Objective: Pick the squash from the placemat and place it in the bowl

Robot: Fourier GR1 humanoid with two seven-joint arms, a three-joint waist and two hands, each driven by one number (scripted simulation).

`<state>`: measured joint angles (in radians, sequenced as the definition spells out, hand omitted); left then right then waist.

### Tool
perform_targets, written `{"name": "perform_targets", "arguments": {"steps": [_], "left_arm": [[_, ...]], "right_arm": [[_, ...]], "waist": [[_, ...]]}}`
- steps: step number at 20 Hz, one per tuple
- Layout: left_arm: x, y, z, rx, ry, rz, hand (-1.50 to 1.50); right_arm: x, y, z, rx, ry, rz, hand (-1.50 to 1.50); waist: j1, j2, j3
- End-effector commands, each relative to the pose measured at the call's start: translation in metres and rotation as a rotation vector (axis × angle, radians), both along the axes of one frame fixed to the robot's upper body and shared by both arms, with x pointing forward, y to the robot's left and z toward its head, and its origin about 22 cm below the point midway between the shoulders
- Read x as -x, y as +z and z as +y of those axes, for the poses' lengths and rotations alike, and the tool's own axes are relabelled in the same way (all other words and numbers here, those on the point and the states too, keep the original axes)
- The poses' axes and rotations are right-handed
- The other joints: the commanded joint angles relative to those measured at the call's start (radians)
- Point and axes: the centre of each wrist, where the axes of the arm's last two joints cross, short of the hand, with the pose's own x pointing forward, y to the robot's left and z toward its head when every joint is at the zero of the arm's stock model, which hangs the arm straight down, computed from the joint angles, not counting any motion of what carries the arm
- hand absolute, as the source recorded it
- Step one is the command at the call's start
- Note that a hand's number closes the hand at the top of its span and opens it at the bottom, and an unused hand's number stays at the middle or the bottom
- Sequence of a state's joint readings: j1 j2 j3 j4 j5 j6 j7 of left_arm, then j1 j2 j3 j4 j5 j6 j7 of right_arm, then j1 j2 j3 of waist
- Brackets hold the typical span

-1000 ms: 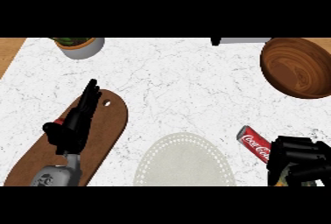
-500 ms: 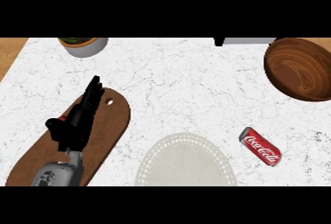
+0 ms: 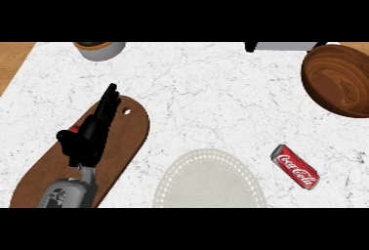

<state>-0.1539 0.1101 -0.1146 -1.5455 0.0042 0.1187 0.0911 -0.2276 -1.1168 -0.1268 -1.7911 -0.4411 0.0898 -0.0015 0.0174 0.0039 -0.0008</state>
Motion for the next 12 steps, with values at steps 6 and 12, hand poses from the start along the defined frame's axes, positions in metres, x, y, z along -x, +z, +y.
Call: {"name": "perform_targets", "arguments": {"steps": [6,12], "left_arm": [[-0.012,-0.004,0.003,-0.002,-0.016,-0.028,0.00],[-0.007,0.006,-0.007,0.002,-0.027,-0.012,0.00]], "right_arm": [[-0.054,-0.040,-0.030,0.271,-0.175,-0.028,1.50],[-0.098,-0.078,-0.047,0.273,-0.265,-0.011,1.50]], "waist": [[0.030,0.012,0.001],[0.033,0.009,0.002]]}}
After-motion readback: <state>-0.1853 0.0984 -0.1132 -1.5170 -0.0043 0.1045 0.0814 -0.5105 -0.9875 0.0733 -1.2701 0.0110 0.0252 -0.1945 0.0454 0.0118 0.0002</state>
